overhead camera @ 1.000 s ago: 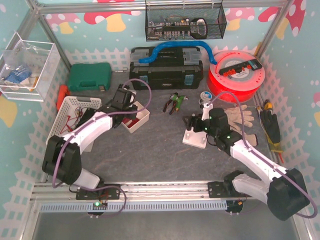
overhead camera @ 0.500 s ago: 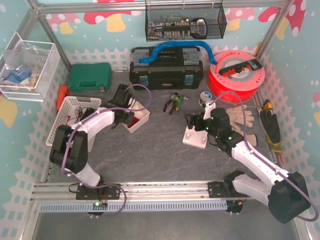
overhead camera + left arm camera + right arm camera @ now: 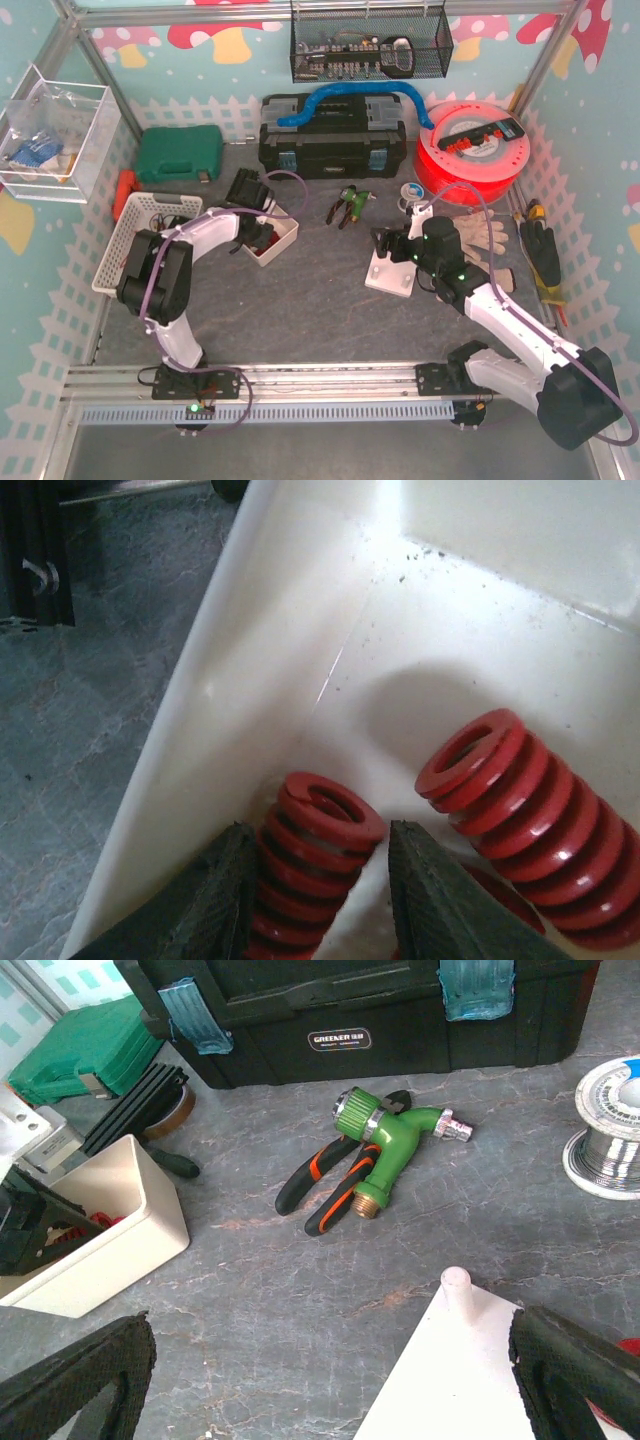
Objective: Install the large spring
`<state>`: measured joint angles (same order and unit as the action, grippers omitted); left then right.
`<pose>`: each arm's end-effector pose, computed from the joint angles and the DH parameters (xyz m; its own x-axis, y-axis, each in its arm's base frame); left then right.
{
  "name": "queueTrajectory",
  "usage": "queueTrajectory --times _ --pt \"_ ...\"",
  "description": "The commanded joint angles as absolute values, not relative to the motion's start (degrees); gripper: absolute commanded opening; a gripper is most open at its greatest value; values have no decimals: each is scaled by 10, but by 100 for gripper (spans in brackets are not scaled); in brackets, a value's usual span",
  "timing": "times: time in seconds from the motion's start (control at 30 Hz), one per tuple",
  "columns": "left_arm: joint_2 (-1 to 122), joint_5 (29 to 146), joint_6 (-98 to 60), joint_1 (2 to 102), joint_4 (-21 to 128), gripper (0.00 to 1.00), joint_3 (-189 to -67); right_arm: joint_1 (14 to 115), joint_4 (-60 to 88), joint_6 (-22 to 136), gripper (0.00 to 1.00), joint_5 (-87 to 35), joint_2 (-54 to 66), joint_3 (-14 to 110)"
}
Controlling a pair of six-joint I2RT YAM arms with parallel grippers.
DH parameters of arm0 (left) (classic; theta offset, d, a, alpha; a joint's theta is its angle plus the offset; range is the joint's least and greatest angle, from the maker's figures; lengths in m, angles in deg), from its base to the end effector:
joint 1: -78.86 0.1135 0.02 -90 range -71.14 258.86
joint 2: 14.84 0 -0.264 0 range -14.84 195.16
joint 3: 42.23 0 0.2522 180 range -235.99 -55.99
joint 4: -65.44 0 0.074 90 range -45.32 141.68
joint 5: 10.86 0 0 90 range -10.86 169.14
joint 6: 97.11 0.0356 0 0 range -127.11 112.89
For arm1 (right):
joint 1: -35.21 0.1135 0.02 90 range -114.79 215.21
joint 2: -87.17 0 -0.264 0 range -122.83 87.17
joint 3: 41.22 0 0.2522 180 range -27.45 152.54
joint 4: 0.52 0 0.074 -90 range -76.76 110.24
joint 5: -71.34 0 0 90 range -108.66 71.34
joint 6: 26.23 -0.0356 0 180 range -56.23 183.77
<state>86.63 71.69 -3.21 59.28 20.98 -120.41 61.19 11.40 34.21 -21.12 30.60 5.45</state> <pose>0.3271 -0.1114 0.1714 -0.8505 0.3741 -0.3696 0.3447 0.9274 0.1455 0.2013 0.0998 0.2497 -0.5242 0.2928 -0.7997 -0.2470 0.8464 0.4719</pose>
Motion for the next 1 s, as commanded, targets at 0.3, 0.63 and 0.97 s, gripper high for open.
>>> queueTrajectory --times 0.3,0.63,0.97 --pt "904 745 -19 597 254 36 -1192 616 115 352 96 -204 310 51" --pt "888 752 -7 597 274 24 -1228 616 115 352 96 -203 316 50" --pt "874 717 -7 601 272 36 -1204 616 117 355 96 -197 324 50"
